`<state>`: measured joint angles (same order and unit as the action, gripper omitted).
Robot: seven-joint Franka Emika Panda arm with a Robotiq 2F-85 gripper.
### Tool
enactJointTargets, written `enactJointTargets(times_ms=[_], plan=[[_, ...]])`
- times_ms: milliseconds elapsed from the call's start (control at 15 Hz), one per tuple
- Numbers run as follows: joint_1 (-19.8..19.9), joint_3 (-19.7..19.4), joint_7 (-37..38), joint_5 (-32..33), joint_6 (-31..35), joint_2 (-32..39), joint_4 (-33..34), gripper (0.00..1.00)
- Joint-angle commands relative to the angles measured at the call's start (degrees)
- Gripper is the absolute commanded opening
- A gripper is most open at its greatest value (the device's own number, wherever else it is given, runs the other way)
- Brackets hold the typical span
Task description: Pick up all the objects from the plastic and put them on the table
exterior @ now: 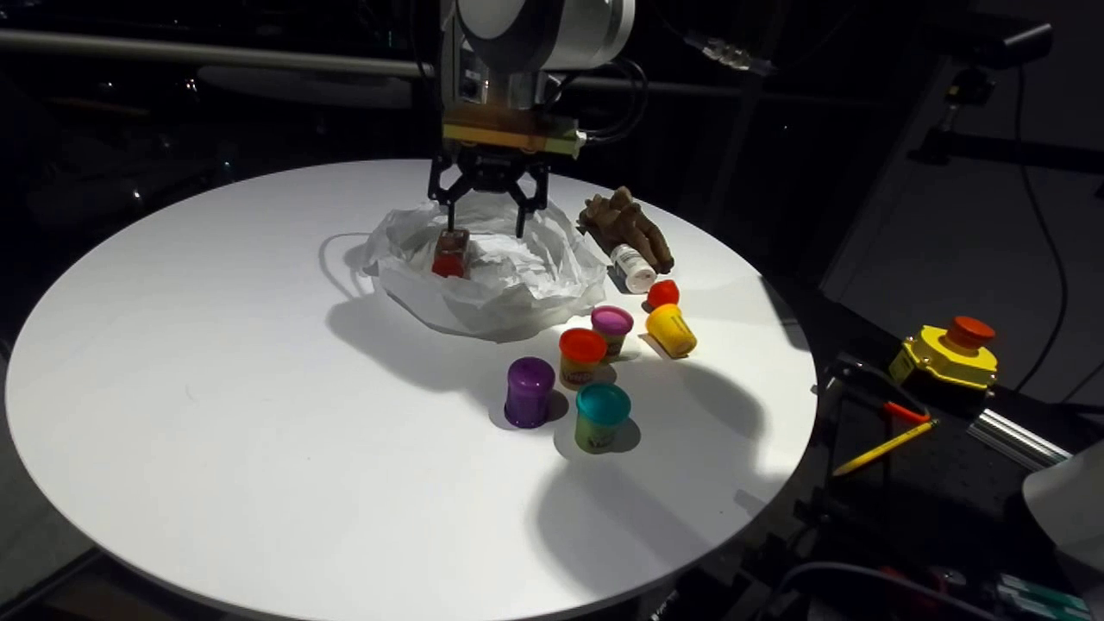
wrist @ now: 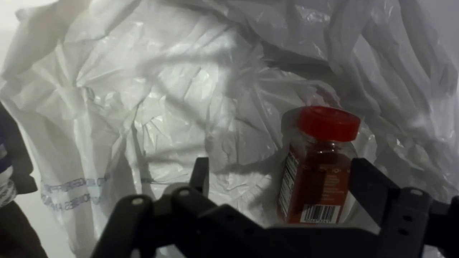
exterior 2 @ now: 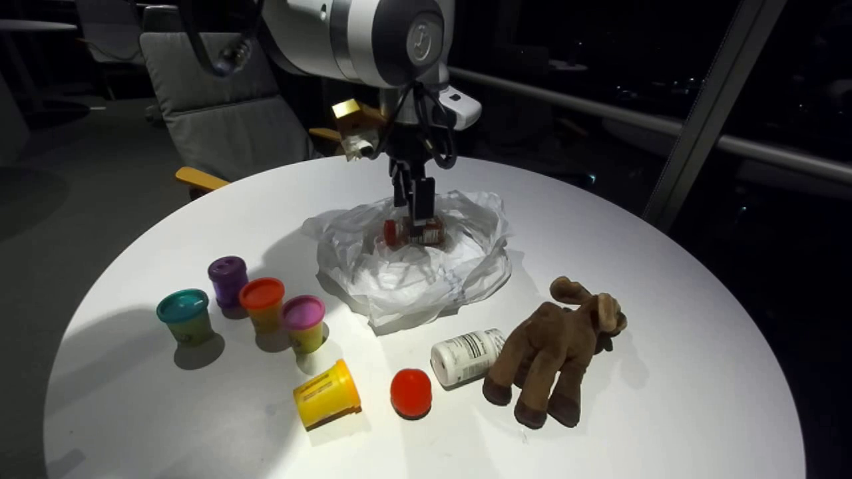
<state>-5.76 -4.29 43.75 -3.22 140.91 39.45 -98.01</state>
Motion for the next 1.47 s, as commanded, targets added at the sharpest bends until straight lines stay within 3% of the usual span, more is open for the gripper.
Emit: enactJointTargets(times_ms=[0, 733, 800, 1200, 1267, 1400], plan=[[0.6, 0.1, -0.4, -2.5, -1.0, 5.4, 8.9, 1.00], [0.2, 0.2, 0.3, -3.3, -6.9, 12.8, 20.5, 1.00], [0.2, 0.2, 0.4, -3.3, -7.6, 13.3, 21.1, 0.82], [-0.2, -0.3, 0.4, -2.5, -9.9, 15.6, 23.9, 0.33], [-0.2, -0.4, 0.5, -2.4, -10.2, 15.6, 24.0, 0.27], [-0.4, -0.8, 0.6, -2.0, -10.5, 14.7, 23.2, 0.24]])
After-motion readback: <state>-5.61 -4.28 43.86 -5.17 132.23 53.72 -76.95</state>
